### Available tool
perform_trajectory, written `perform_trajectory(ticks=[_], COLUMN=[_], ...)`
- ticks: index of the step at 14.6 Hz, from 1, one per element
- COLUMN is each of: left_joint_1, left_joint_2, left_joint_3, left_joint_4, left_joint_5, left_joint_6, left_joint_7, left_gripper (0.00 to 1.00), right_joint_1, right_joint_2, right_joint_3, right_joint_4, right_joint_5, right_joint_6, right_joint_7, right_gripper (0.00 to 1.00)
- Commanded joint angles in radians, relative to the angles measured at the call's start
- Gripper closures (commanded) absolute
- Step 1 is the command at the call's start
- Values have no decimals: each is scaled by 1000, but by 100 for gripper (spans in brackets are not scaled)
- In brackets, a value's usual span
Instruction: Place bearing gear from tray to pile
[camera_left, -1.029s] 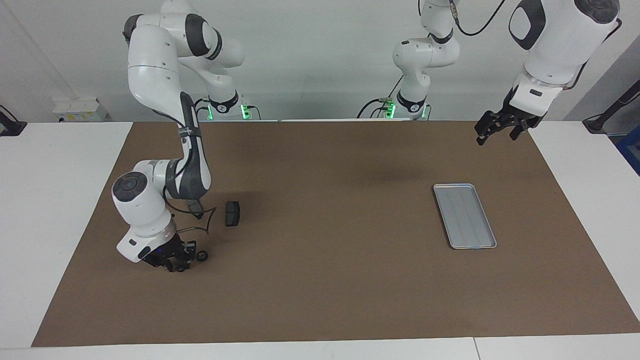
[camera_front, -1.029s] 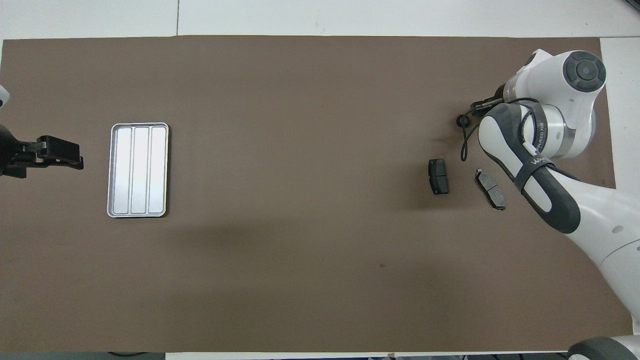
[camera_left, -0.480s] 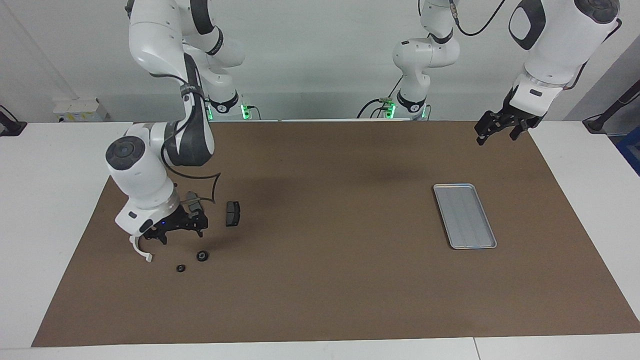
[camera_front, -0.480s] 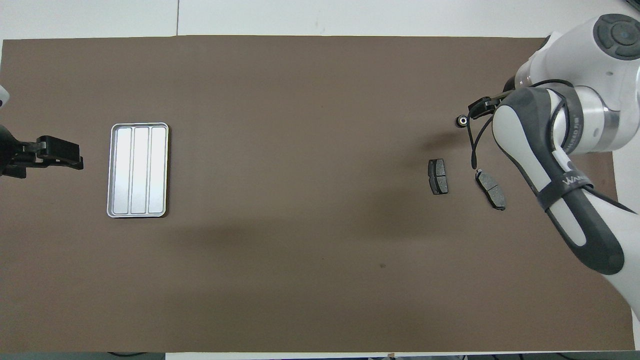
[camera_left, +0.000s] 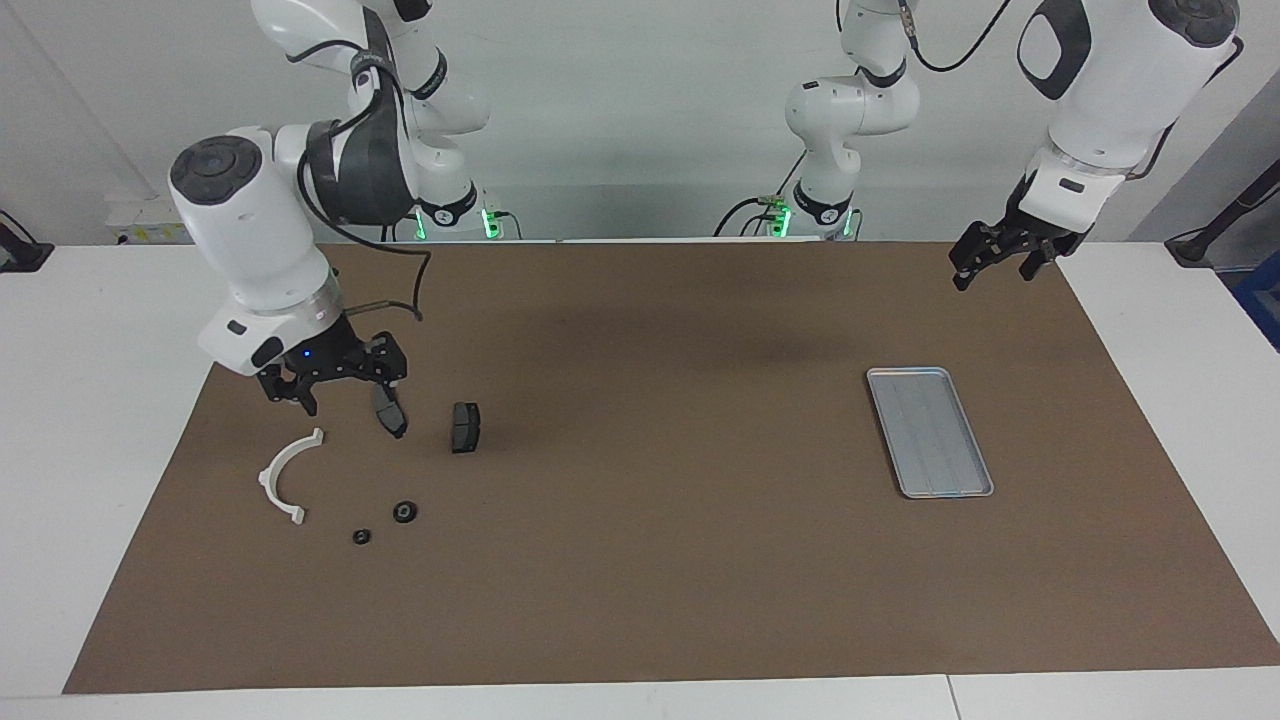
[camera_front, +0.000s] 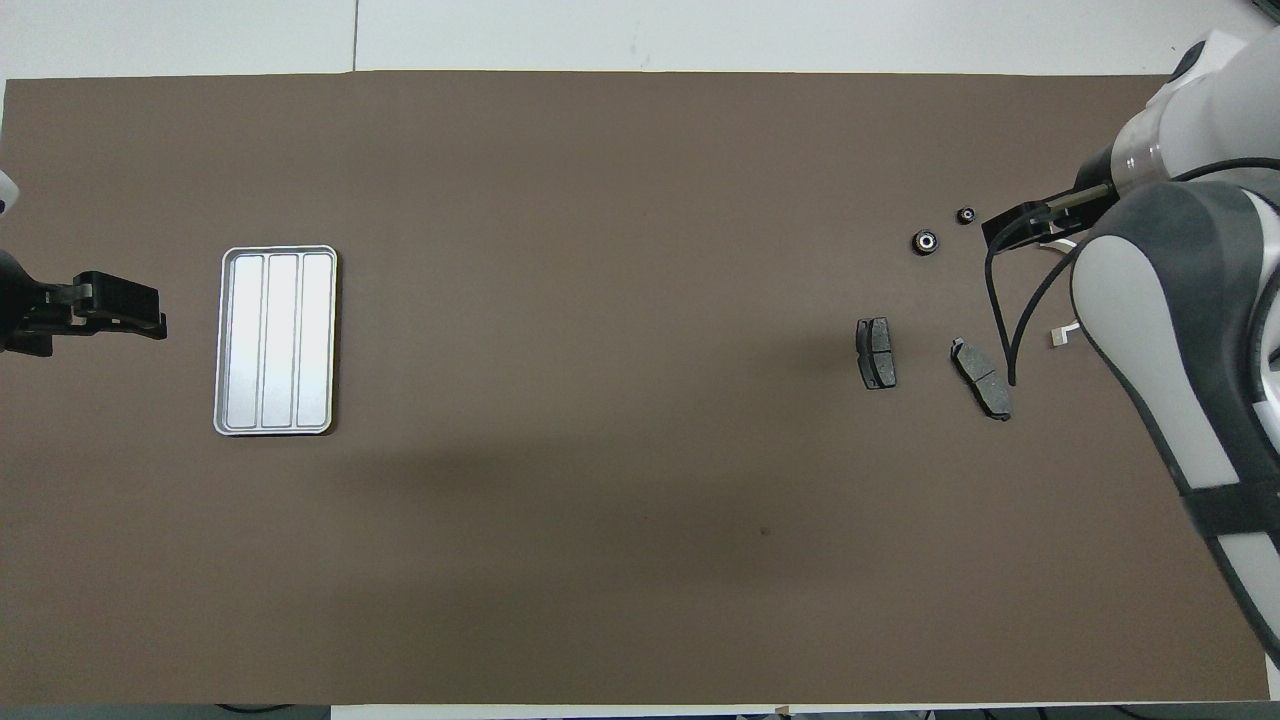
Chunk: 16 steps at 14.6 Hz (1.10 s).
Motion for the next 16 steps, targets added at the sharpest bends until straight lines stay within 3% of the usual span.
perform_trajectory(ticks=[1,7,11,15,16], left_joint_1=[6,6,6,6,6], left_joint_2=[-19,-21,-21,-21,-19], left_joint_3=[-4,-4,-4,-4,-4], left_joint_4=[-16,-16,-16,-16,-16], left_joint_5=[-11,-11,-11,-13,-11], left_joint_6=[-7,-7,-6,-7,-7], left_joint_7=[9,9,9,9,9], left_gripper=[0,0,0,0,0], right_joint_1=[-9,-23,-95,-51,-17], right_joint_2=[-65,-125,-160,-214,-220], right_joint_3=[3,2,46,27,-24], right_joint_4=[-22,-1,28,21,1], right_joint_5=[11,1,8,36,36], right_joint_6=[-78,-189,-227,-301,-309], right_joint_7=[13,11,19,149,151], right_gripper=[0,0,0,0,0])
